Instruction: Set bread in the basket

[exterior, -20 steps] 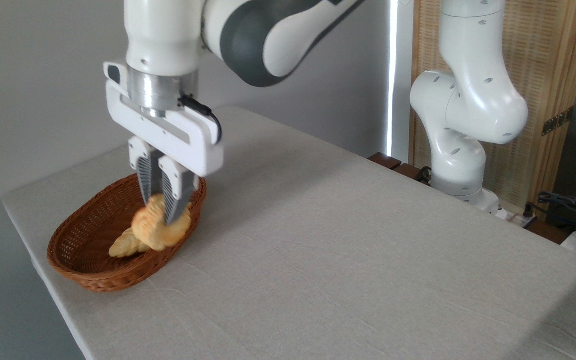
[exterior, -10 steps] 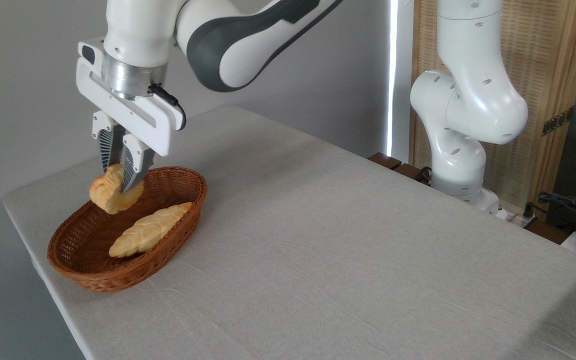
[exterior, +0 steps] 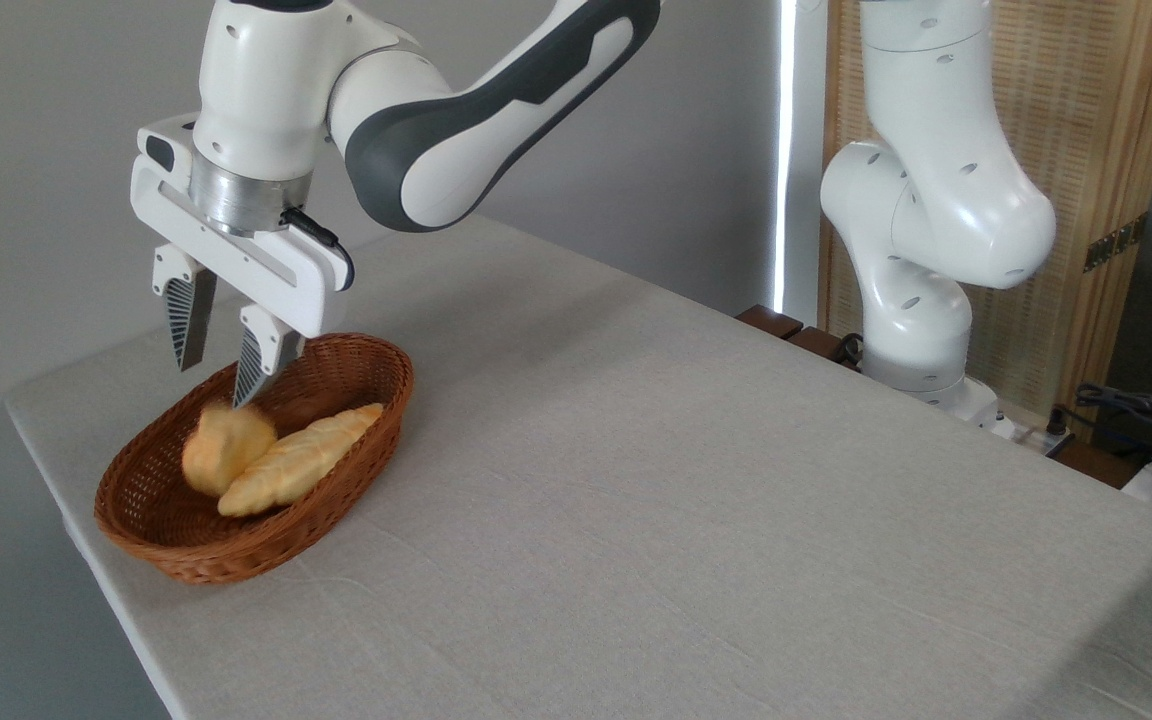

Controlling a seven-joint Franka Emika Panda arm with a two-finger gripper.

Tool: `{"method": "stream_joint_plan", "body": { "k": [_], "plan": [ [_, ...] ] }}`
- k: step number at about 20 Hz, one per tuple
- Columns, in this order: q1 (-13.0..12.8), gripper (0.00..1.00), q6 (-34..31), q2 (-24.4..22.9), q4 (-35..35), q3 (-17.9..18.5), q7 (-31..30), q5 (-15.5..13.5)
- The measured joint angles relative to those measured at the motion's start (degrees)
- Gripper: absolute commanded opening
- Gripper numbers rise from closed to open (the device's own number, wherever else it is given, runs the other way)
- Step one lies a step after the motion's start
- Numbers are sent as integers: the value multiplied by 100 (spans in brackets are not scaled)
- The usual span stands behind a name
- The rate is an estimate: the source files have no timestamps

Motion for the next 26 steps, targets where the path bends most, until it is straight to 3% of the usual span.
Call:
{"method": "stream_joint_plan", "body": {
  "k": [7, 11, 17, 23, 26],
  "plan": [
    [-30, 100, 76, 19, 20, -18, 0, 55],
    [1, 100, -78, -237, 98, 378, 0, 416],
    [19, 100, -1427, -919, 105, 956, 95, 1188],
    [30, 100, -2815, -1177, 99, 1404, 1657, 1425],
    [59, 100, -3342, -1181, 98, 1467, 2407, 1783]
  ]
}}
